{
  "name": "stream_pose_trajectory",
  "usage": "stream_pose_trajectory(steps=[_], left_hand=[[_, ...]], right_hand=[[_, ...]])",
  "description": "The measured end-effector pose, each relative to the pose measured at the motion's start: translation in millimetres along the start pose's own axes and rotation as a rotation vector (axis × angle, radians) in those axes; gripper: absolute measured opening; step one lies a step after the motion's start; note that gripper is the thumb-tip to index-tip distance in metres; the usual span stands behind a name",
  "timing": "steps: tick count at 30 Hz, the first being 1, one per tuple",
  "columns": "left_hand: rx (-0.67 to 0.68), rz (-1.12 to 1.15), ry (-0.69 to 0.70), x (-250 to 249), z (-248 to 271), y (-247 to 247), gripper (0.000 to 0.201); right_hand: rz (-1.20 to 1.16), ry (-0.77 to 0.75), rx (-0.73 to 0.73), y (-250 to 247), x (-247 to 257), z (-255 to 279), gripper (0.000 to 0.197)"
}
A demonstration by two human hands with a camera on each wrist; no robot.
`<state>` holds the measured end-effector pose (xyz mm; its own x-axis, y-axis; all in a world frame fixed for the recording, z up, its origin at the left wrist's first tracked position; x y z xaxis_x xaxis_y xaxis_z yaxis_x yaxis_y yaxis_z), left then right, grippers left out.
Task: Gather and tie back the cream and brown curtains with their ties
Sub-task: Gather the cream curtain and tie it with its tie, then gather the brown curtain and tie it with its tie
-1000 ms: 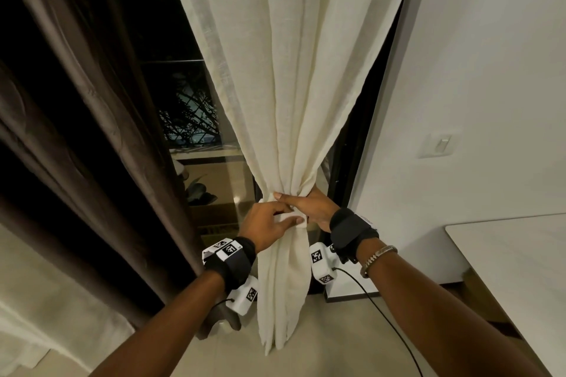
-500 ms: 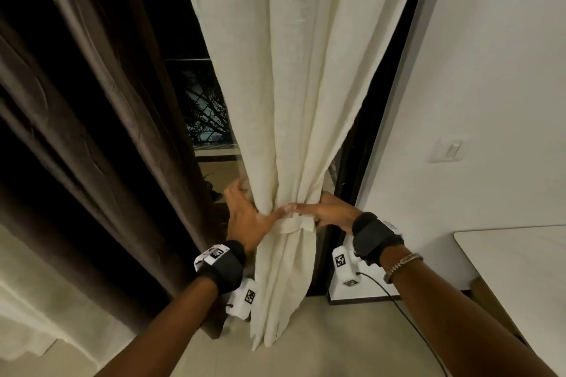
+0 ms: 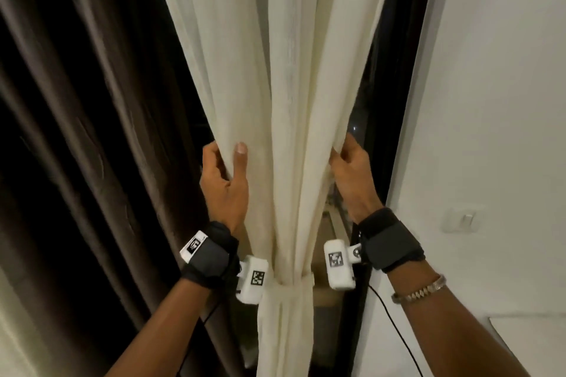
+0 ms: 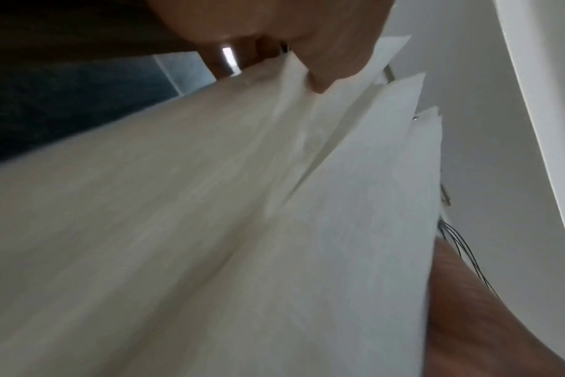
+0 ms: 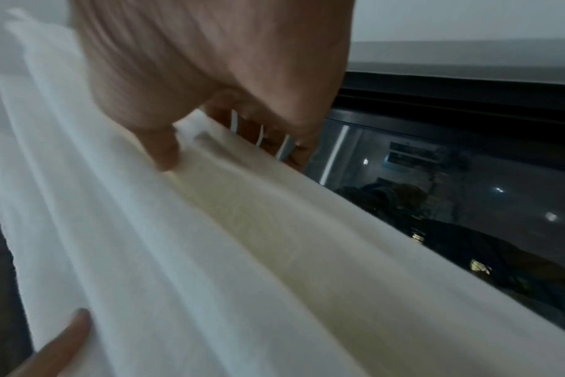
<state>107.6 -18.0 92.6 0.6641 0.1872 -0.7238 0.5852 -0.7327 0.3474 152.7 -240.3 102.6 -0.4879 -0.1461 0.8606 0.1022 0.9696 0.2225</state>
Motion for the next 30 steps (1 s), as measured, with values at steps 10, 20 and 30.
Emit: stream_pose_trajectory(steps=[10,20,30], left_hand=[[-0.153,-0.08,-0.022,-9,-29,-16,0.012],[0.012,-0.281,0.017,20,-15,-40,0.013],[-0.004,-0.262,0.387,-4,-9,-180,0.032]], right_hand=[[0.152,-0.218,-0.492,-37,14,-15,0.019],[0.218,-0.513,-0.929,-29,12,-1,0.027],[0.321,-0.814,-0.313,167,-22,147,0.017]])
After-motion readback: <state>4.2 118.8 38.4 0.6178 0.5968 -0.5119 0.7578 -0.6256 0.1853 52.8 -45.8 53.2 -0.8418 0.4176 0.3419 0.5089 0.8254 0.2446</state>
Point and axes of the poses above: each hand's wrist, its own z-axis away from the middle knuckle, its own y-axis out of the palm, x = y × z, the point moved 4 cm from there along -z, towards the middle knuckle, and after that the axes turned 13 degrees about -x, right-handed, at the moved point
